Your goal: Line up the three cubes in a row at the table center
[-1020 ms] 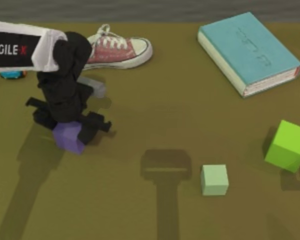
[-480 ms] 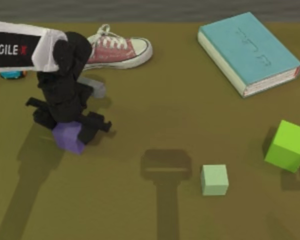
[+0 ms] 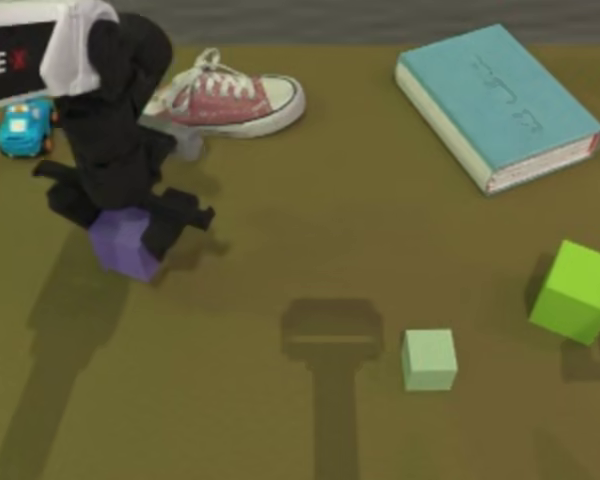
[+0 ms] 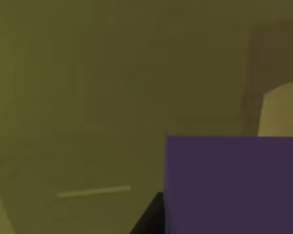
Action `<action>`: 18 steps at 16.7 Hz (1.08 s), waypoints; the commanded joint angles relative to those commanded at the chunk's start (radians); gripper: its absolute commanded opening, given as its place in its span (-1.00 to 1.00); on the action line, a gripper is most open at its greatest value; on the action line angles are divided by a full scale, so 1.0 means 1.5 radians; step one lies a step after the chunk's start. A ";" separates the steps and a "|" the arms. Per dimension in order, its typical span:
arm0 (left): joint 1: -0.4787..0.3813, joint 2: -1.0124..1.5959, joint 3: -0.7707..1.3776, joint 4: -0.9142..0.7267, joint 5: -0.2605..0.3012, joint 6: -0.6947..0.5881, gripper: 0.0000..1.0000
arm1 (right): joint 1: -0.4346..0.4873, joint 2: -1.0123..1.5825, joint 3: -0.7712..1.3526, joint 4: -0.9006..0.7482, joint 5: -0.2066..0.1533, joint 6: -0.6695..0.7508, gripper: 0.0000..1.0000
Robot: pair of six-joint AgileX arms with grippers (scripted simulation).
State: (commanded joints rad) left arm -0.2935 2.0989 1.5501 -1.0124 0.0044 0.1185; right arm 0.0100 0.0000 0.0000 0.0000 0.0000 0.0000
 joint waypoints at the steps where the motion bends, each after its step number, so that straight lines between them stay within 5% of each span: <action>1: 0.002 -0.009 0.011 -0.018 0.000 -0.001 -1.00 | 0.000 0.000 0.000 0.000 0.000 0.000 1.00; 10: -0.032 -0.007 0.035 -0.040 -0.001 -0.044 -1.00 | 0.000 0.000 0.000 0.000 0.000 0.000 1.00; 18: -0.230 0.029 0.107 -0.094 -0.006 -0.412 -1.00 | 0.000 0.000 0.000 0.000 0.000 0.000 1.00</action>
State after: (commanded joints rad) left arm -0.6391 2.1424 1.7102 -1.1531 -0.0044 -0.4991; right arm 0.0100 0.0000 0.0000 0.0000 0.0000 0.0000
